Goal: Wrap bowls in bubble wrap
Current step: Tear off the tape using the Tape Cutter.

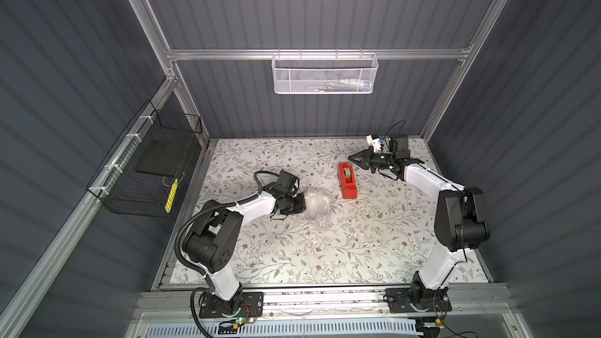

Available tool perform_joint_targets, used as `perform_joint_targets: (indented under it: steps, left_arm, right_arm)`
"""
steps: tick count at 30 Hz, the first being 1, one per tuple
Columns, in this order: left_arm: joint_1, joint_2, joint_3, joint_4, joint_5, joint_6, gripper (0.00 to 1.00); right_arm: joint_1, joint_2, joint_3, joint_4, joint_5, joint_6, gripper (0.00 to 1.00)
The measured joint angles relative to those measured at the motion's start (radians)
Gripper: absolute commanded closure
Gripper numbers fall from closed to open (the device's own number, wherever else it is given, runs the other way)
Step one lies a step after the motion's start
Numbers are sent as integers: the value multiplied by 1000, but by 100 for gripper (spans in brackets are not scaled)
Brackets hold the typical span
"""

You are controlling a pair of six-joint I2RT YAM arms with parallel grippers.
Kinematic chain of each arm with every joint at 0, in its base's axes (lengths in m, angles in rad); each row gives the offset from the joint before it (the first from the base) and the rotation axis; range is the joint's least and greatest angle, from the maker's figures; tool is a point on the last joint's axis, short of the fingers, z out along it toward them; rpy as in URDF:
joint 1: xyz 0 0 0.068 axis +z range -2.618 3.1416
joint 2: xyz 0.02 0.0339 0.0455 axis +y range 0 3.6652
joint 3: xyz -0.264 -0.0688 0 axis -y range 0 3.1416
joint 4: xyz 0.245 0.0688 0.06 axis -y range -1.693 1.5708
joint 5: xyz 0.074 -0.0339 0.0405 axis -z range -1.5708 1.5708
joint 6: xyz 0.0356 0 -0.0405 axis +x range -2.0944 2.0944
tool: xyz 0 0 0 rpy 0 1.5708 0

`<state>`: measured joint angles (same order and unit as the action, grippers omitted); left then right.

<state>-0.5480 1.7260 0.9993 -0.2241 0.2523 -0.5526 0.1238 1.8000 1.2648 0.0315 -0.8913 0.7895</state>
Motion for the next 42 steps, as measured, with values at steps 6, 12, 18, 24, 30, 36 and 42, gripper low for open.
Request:
perform_joint_targets:
  steps: [6,12,18,24,30,36,42]
  left_arm:
    - [0,0,-5,11,3,0,92]
    - [0,1,-6,16,7,0,91]
    - [0,3,-8,26,12,0,91]
    - [0,8,-8,35,21,0,92]
    - [0,16,-8,50,33,1,92]
    - [0,18,-8,54,37,4,92]
    - [0,20,-8,58,39,4,92]
  right_arm:
    - [0,-86,-151,39,-7,24,100]
    - [0,-201,-297,51,4,40,100]
    - [2,-254,-410,51,17,45,100]
    - [2,-290,-500,51,35,53,100]
    - [1,-299,-562,65,43,64,100]
    - [2,-243,-593,93,43,67,100]
    - [2,-166,-605,126,58,68,100]
